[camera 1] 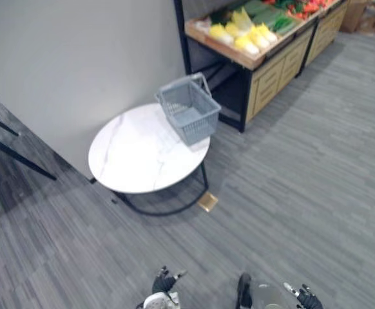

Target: Pick vegetable in the basket

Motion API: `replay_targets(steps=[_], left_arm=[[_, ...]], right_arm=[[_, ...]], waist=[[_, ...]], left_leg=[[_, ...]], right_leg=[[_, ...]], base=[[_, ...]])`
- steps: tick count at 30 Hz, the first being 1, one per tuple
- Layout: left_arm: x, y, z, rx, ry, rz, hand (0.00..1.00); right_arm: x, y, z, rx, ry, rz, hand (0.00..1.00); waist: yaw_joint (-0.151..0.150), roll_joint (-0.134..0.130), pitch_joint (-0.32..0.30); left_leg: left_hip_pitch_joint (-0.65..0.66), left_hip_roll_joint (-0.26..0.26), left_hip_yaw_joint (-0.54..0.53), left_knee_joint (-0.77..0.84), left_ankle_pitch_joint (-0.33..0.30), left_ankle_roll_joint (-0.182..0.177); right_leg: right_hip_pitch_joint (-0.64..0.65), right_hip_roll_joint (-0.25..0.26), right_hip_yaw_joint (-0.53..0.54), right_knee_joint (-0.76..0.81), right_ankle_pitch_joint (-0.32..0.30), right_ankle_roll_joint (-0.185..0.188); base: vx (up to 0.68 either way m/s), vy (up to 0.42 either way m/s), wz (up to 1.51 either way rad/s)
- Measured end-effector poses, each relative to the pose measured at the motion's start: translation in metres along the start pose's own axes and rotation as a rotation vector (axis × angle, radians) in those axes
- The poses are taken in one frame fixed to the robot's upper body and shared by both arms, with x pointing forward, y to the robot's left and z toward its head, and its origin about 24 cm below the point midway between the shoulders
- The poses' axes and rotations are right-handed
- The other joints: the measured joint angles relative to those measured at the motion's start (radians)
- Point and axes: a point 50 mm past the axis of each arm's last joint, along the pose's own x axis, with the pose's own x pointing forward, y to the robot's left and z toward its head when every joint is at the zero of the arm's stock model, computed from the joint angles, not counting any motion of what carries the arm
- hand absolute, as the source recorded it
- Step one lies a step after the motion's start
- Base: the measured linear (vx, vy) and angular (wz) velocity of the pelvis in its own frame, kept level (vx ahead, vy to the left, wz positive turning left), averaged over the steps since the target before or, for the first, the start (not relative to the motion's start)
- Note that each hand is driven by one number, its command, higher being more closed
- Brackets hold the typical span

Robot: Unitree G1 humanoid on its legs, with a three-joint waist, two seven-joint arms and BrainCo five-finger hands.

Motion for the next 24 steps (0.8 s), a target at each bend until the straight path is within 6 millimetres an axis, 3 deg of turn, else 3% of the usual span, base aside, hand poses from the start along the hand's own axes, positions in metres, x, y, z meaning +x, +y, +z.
replay_targets(steps=[1, 3, 4, 6, 7, 8, 9, 11, 13, 14, 17, 18, 20, 21, 22, 23, 24], left_arm=[[0.000, 0.007, 0.000, -0.014, 0.001, 0.014, 0.00], [-0.004, 0.020, -0.011, -0.026, 0.027, 0.043, 0.00], [-0.005, 0.027, -0.010, -0.082, 0.017, 0.075, 0.00], [-0.006, 0.030, -0.013, -0.084, 0.025, 0.085, 0.00], [-0.010, 0.036, -0.022, -0.084, 0.049, 0.104, 0.00], [-0.013, 0.039, -0.029, -0.083, 0.070, 0.114, 0.00], [-0.019, 0.045, -0.042, -0.082, 0.112, 0.130, 0.00], [-0.027, 0.053, -0.058, -0.088, 0.171, 0.155, 0.00], [-0.036, 0.058, -0.077, -0.080, 0.243, 0.171, 0.00], [-0.040, 0.065, -0.082, -0.074, 0.262, 0.183, 0.00], [-0.037, 0.070, -0.077, 0.016, 0.260, 0.161, 0.00], [-0.036, 0.071, -0.075, 0.029, 0.261, 0.159, 0.00], [-0.034, 0.071, -0.073, 0.077, 0.260, 0.139, 0.00], [-0.034, 0.072, -0.071, 0.102, 0.258, 0.130, 0.00], [-0.032, 0.074, -0.068, 0.141, 0.253, 0.123, 0.00], [-0.026, 0.071, -0.059, 0.166, 0.228, 0.114, 0.00], [-0.022, 0.069, -0.052, 0.180, 0.210, 0.104, 0.00]], right_arm=[[0.001, 0.003, 0.004, -0.016, -0.016, 0.015, 0.00], [0.003, 0.008, 0.010, -0.021, -0.030, 0.027, 0.00], [0.005, 0.013, 0.017, -0.021, -0.048, 0.039, 0.00], [0.007, 0.019, 0.021, -0.039, -0.058, 0.059, 0.00], [0.007, 0.025, 0.024, -0.061, -0.070, 0.082, 0.00], [0.007, 0.028, 0.026, -0.074, -0.076, 0.095, 0.00], [0.007, 0.034, 0.027, -0.089, -0.089, 0.115, 0.00], [0.007, 0.041, 0.029, -0.128, -0.101, 0.147, 0.00], [0.006, 0.045, 0.028, -0.153, -0.102, 0.169, 0.00], [0.005, 0.047, 0.026, -0.164, -0.096, 0.183, 0.00], [0.005, 0.051, 0.026, -0.184, -0.100, 0.211, 0.00], [0.005, 0.048, 0.024, -0.189, -0.089, 0.206, 0.00], [0.003, 0.046, 0.017, -0.225, -0.069, 0.208, 0.00], [0.002, 0.045, 0.014, -0.232, -0.062, 0.213, 0.00], [0.000, 0.044, 0.009, -0.237, -0.056, 0.220, 0.00], [-0.001, 0.041, 0.009, -0.234, -0.061, 0.218, 0.00], [0.000, 0.040, 0.010, -0.236, -0.066, 0.214, 0.00]], waist=[[0.014, -0.002, 0.002], [0.023, 0.001, 0.003], [0.044, 0.008, 0.005], [0.064, 0.012, 0.007], [0.075, 0.013, 0.007], [0.075, 0.013, 0.006], [0.075, 0.014, 0.005], [0.077, 0.015, 0.004], [0.100, 0.002, -0.007], [0.110, -0.014, -0.036], [0.107, -0.046, -0.065], [0.105, -0.050, -0.063], [0.096, -0.049, -0.060], [0.090, -0.051, -0.057], [0.069, -0.049, -0.056], [0.060, -0.050, -0.054], [0.054, -0.052, -0.053]], left_leg=[[-0.051, -0.003, 0.032, 0.053, -0.050, 0.018], [-0.153, -0.026, 0.076, 0.047, -0.132, 0.047], [-0.223, -0.049, 0.116, -0.054, -0.187, 0.059], [-0.249, -0.078, 0.154, -0.260, -0.201, 0.069], [-0.242, -0.101, 0.171, -0.468, -0.189, 0.083], [-0.238, -0.113, 0.172, -0.569, -0.175, 0.091], [-0.235, -0.131, 0.173, -0.733, -0.132, 0.099], [-0.242, -0.136, 0.203, -0.857, -0.078, 0.105], [-0.236, -0.140, 0.257, -0.875, 0.044, 0.160], [-0.226, -0.175, 0.284, -0.877, 0.063, 0.223], [-0.205, -0.255, 0.269, -0.879, 0.007, 0.264], [-0.160, -0.279, 0.252, -0.882, -0.037, 0.263], [-0.029, -0.296, 0.228, -0.904, -0.099, 0.252], [0.010, -0.303, 0.213, -0.909, -0.109, 0.249], [0.084, -0.316, 0.179, -0.936, -0.125, 0.248], [0.147, -0.320, 0.143, -0.963, -0.132, 0.248], [0.168, -0.320, 0.122, -0.975, -0.132, 0.247]], right_leg=[[0.073, 0.009, 0.005, -0.035, -0.029, -0.005], [0.148, 0.018, 0.016, -0.074, -0.042, 0.023], [0.192, 0.022, 0.029, -0.102, -0.054, 0.044], [0.236, 0.029, 0.048, -0.141, -0.062, 0.057], [0.269, 0.036, 0.067, -0.171, -0.070, 0.064], [0.285, 0.039, 0.075, -0.184, -0.076, 0.070], [0.313, 0.045, 0.085, -0.205, -0.089, 0.083], [0.355, 0.049, 0.093, -0.219, -0.118, 0.103], [0.405, 0.025, 0.110, -0.221, -0.167, 0.145], [0.413, -0.006, 0.130, -0.210, -0.172, 0.155], [0.319, -0.076, 0.201, 0.013, -0.148, 0.192], [0.262, -0.099, 0.227, 0.208, -0.094, 0.237], [0.121, -0.136, 0.266, 0.612, 0.153, 0.308], [0.087, -0.158, 0.249, 0.713, 0.160, 0.295], [0.026, -0.203, 0.199, 0.844, 0.132, 0.250], [-0.033, -0.222, 0.160, 0.881, 0.079, 0.202], [-0.058, -0.229, 0.145, 0.866, 0.055, 0.187]], base=[[0.41, -0.171, -0.16], [0.39, -0.142, -0.22], [0.32, -0.081, -0.26], [0.31, -0.034, -0.41], [0.31, 0.014, -0.46], [0.40, 0.056, -0.43], [0.53, 0.144, -0.22], [0.58, 0.203, -0.14], [0.58, 0.235, -0.14], [0.61, 0.223, 0.05], [0.59, 0.258, 0.41], [0.43, 0.190, 0.35], [0.56, 0.235, 0.26], [0.59, 0.205, 0.42], [0.45, 0.100, 0.68], [0.45, 0.061, 0.82], [0.41, 0.002, 1.04]])
